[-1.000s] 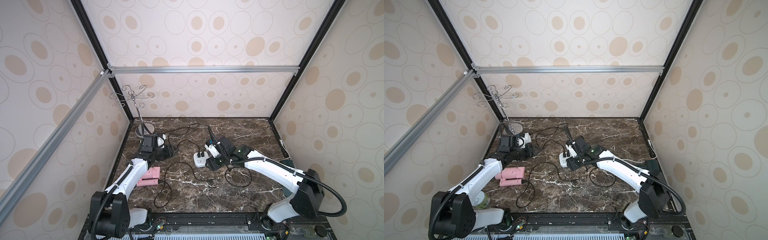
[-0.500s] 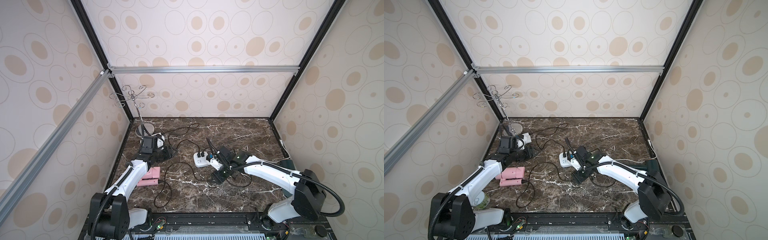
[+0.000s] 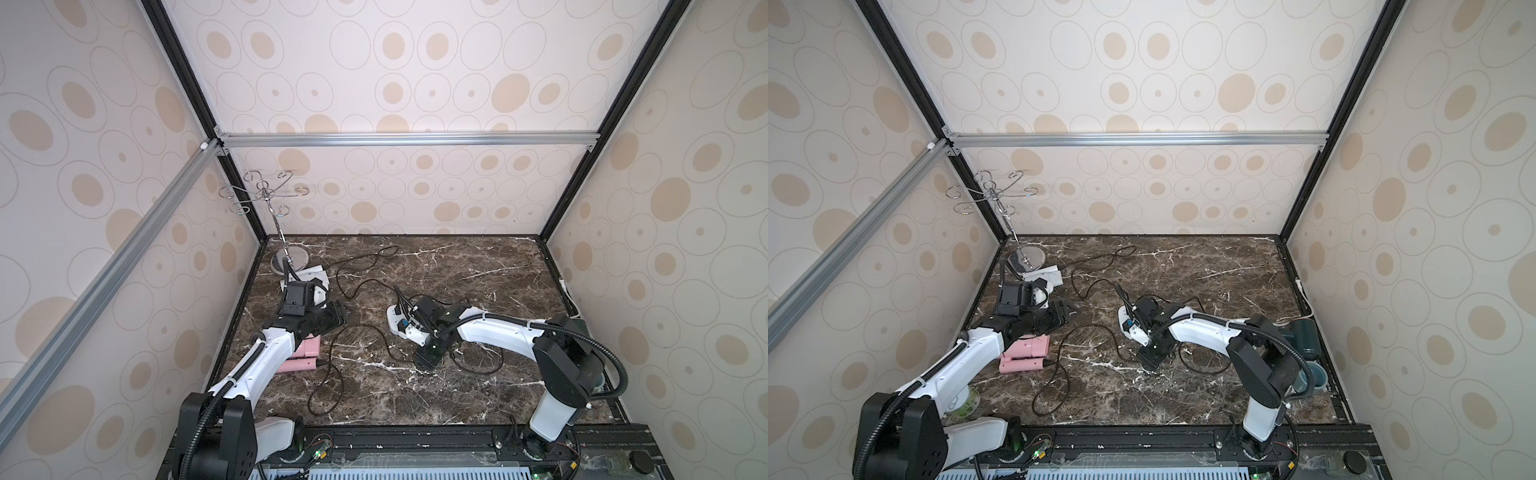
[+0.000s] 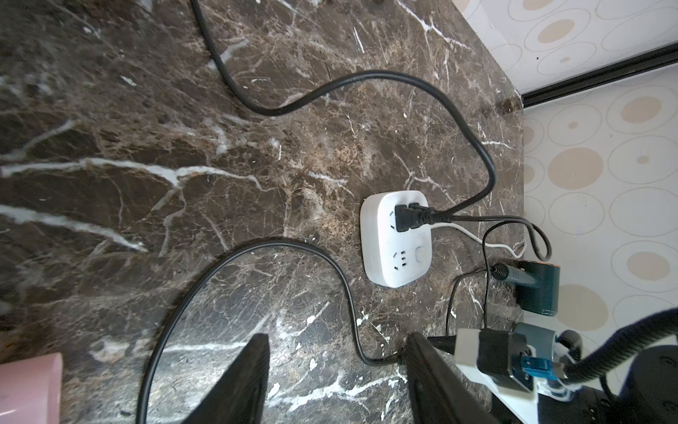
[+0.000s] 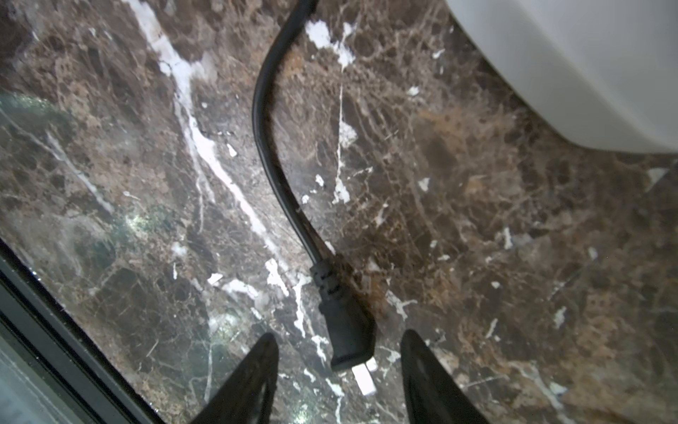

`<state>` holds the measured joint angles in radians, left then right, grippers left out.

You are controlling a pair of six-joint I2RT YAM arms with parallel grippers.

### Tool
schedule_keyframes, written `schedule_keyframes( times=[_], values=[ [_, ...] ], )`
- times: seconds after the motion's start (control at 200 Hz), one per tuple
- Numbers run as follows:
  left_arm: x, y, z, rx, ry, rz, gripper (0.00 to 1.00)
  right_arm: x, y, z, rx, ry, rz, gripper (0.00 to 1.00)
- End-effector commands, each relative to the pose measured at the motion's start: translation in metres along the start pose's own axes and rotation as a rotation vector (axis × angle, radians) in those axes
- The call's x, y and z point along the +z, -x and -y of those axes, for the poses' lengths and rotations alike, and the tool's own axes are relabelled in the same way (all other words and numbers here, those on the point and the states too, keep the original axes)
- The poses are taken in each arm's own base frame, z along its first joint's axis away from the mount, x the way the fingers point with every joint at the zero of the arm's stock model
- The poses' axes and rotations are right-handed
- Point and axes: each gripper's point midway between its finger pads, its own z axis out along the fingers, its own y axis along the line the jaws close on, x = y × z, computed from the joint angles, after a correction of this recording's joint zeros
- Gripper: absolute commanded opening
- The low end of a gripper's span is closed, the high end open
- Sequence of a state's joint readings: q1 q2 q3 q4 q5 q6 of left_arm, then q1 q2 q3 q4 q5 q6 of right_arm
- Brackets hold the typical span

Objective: Charge the blow dryers
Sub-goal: Pick up the plug from the center of the board.

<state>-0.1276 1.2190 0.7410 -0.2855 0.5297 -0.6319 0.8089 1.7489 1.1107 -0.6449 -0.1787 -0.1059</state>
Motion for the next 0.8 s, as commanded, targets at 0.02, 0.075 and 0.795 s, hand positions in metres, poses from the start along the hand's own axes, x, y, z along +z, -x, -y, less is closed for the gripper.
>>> schedule_keyframes(
  times=[0.02,0.075,0.795],
  values=[
    [-0.005,0.003,0.004,0.001,-0.017,0.015,0.6,0.01,0.001,0.002,-0.03,-0.011,-0.01,0.5],
    [-0.004,0.003,0.003,-0.002,-0.015,0.013,0.6,0.015,-0.001,0.003,-0.024,-0.009,-0.021,0.45],
    [-0.044,-0.037,0.083,0.112,-0.42,0.061,0.58,-0.087,0.053,-0.045,0.24,0.555,0.324,0.0]
  ],
)
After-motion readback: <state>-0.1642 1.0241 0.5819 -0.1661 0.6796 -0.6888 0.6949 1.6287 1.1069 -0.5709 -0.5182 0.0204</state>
